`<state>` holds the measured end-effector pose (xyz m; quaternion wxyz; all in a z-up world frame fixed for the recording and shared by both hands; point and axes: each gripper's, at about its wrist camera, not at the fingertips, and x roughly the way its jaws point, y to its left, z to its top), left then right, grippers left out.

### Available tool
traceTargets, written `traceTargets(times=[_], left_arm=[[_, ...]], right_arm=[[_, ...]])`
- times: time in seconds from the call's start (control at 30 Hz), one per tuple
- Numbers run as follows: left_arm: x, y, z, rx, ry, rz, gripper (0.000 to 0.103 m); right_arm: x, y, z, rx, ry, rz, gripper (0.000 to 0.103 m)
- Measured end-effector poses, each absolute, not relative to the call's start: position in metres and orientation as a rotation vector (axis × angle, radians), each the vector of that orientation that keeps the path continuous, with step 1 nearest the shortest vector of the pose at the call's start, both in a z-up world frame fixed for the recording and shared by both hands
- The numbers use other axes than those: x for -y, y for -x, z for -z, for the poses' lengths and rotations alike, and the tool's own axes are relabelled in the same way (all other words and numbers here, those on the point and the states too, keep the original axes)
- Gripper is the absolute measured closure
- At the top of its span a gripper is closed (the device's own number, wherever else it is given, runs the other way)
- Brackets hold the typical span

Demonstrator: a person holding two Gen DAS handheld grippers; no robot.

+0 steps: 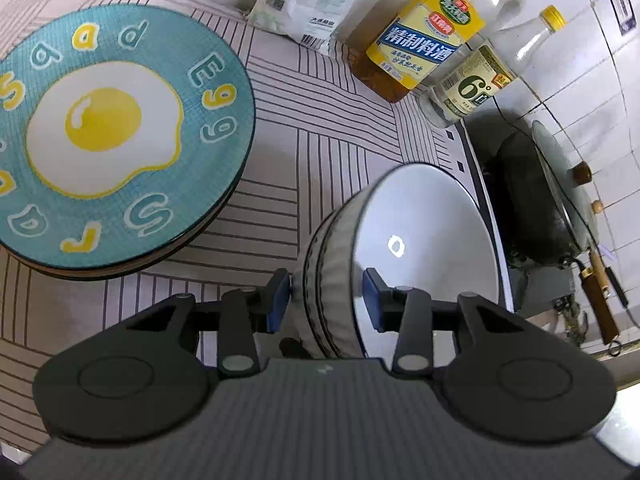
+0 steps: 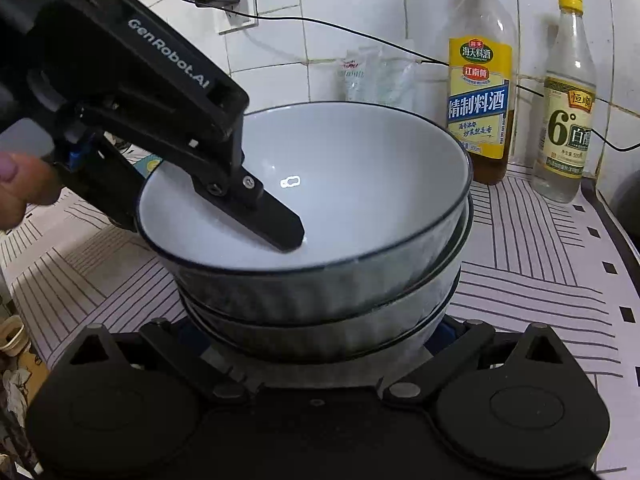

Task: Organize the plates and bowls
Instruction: 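Lower the bowl stack onto the blue egg plate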

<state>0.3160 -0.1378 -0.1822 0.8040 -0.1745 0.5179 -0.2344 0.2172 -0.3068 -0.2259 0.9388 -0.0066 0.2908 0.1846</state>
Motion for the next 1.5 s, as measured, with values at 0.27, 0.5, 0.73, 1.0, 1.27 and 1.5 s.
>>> traceTargets(times=[0.27, 0.5, 0.73, 1.0, 1.27, 1.5], left_arm=[[0.146, -0.311, 0.176, -1.081, 0.273, 0.533, 0.064], [0.143, -0.304, 0.165, -1.042, 0.207, 0.599, 0.064], [0.119, -0.298, 0.134, -0.994, 0.181, 0.610, 0.064], [0.070, -0.309, 0.102, -0.959, 0.157, 0.550, 0.064], [0.021, -0.332, 0.098, -0.950, 0.127, 0.454, 0.064], [-0.004, -0.354, 0.108, -0.948, 0.107, 0.425, 0.063]], right_arm=[[0.309, -0.220, 0.222, -0.619, -0.014, -0.383, 0.001], [0.306, -0.210, 0.215, -0.568, 0.008, -0.366, 0.001], [0.288, -0.208, 0.188, -0.504, 0.061, -0.384, 0.001], [0.244, -0.228, 0.161, -0.456, 0.076, -0.454, 0.001], [0.196, -0.267, 0.160, -0.450, 0.060, -0.564, 0.001], [0.167, -0.292, 0.167, -0.487, 0.048, -0.590, 0.002]])
